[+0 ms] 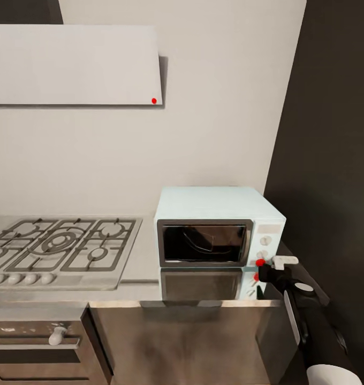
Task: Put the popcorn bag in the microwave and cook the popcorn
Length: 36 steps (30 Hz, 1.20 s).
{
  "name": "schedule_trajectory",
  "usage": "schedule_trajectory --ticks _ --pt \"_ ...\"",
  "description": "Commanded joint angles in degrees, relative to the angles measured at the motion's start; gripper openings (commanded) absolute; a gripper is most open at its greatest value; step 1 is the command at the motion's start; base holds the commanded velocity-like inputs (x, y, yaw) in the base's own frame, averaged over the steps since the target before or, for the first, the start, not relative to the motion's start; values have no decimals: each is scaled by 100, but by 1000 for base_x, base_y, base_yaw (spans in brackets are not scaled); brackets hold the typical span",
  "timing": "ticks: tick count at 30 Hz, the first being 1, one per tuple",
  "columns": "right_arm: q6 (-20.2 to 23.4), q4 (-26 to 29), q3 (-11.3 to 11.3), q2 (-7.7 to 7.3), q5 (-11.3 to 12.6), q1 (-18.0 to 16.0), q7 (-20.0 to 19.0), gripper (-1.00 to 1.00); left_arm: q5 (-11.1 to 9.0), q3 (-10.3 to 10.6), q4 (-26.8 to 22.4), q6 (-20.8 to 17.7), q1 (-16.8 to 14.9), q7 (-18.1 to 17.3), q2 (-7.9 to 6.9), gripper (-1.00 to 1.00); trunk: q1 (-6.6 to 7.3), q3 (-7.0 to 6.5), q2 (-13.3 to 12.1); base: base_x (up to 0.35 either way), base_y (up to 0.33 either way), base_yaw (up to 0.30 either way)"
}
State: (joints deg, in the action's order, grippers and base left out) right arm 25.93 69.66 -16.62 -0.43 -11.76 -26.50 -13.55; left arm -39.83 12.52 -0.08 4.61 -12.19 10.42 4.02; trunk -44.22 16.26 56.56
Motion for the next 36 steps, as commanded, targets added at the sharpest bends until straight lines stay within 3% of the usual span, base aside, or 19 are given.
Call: schedule_trajectory --ticks 1,17,25,33,36 --pt "14 -147 -23 -12 -61 -5 -51 -100 -43 48 -1 13 -3 23 2 100 -1 7 4 110 0 0" --pt "-186 -495 -43 -129 -65 -5 -56 -100 -41 48 -1 13 -3 26 4 100 -1 7 4 102 0 0" --pt "-184 -488 -21 -125 -72 -5 -91 -100 -36 48 -1 13 -3 29 14 100 -1 7 4 -65 0 0" --pt "-79 -259 4 -124 -118 -5 -133 -100 -43 48 -1 13 -3 30 28 100 -1 7 4 -338 0 0" --pt "404 422 21 -72 -117 -5 -138 -100 -35 48 -1 13 -3 30 28 100 -1 7 4 -345 0 0"
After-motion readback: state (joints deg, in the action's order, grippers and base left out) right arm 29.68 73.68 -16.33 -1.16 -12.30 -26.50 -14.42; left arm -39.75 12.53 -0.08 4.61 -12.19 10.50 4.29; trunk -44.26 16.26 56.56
